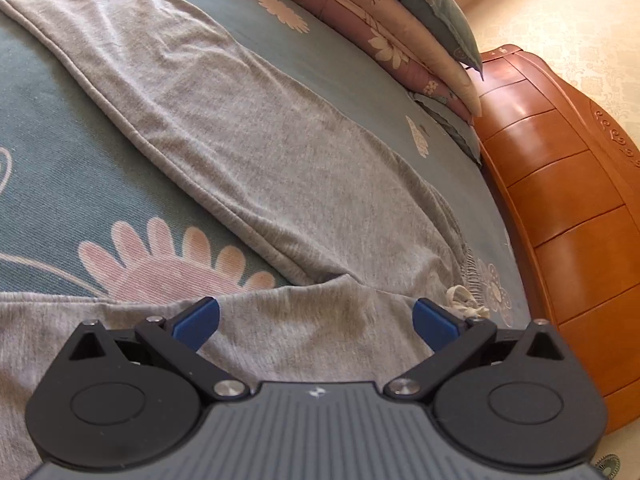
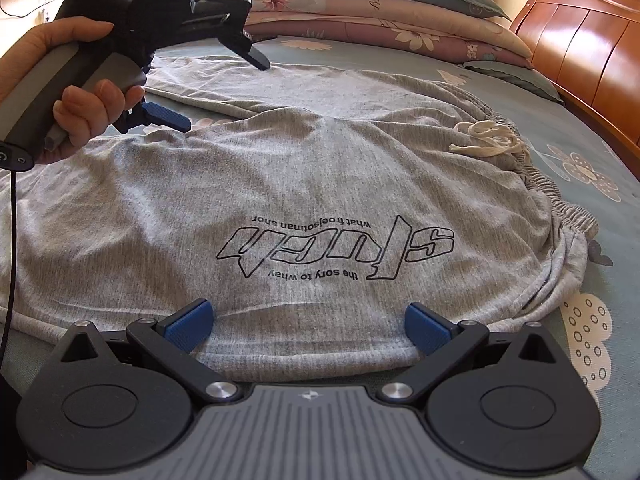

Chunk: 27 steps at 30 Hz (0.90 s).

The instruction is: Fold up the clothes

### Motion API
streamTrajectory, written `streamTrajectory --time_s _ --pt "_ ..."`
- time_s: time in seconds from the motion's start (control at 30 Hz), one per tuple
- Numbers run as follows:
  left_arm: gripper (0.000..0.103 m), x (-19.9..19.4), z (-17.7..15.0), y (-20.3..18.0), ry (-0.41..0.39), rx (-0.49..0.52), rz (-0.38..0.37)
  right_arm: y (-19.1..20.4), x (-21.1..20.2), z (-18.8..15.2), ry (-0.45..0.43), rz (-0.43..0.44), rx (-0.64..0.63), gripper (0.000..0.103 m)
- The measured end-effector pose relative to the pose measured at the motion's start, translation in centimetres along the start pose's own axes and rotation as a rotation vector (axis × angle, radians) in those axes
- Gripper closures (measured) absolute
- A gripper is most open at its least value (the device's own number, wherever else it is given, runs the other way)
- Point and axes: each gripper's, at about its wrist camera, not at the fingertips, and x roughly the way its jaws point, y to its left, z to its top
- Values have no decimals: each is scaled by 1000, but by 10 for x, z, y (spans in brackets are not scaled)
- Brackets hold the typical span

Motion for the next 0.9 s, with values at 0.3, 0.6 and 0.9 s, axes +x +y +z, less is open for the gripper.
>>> streamTrajectory --time_s 0.3,0.6,0.9 --pt "1 27 -17 -15 69 75 57 1 0 0 2 -3 -7 0" --pt "1 -46 -37 -51 5 289 134 -8 -10 8 -36 -26 1 0" --pt "1 -96 -112 -38 31 367 140 -46 1 2 5 -88 125 0"
